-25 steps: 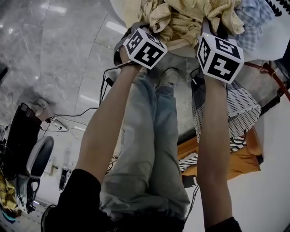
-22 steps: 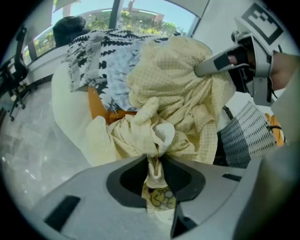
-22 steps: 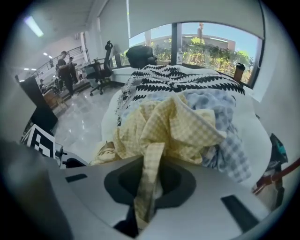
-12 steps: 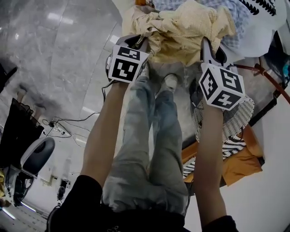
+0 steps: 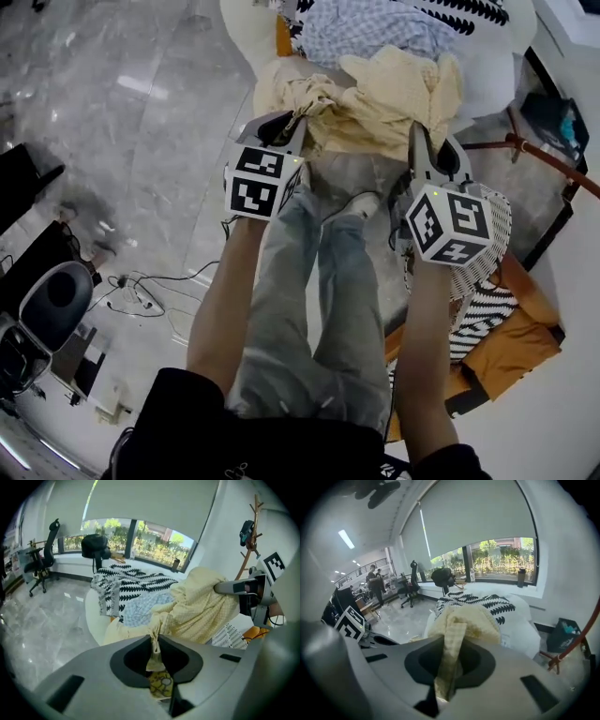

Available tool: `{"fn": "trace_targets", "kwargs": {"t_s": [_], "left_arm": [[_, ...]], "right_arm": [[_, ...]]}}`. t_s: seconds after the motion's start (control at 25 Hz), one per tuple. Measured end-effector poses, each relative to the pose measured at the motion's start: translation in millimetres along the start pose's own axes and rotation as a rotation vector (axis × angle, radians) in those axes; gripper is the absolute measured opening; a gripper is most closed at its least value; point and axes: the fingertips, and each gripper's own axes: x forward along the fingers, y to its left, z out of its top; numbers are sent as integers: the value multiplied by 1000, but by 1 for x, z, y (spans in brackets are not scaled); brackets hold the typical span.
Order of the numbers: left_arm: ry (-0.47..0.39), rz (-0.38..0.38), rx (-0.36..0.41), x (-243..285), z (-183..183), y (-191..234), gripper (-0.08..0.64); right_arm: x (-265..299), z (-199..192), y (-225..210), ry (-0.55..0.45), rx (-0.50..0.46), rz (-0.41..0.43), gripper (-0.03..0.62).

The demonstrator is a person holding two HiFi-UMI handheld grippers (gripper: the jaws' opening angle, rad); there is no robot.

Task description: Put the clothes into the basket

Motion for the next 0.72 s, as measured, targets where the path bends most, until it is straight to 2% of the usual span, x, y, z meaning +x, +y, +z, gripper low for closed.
{"fn": "trace_targets", "kwargs": {"t_s": [0.2,0.48,0.64,0.72], "left_arm": [[-53,-6,19,-41,39,-36,51],[-116,-44,102,-98,104,-134,51],[-146,-112,109,-120,129,-211,51],[-144,-166,145,-127,137,-252,51]], "right_arm": [[-60,25,-9,-87,64,-11,37],[-171,62,-52,-188,158,-99,37],[-243,66,-87,-232,219,-185,37],[-281,61,-106,-257,260,-246,37]]}}
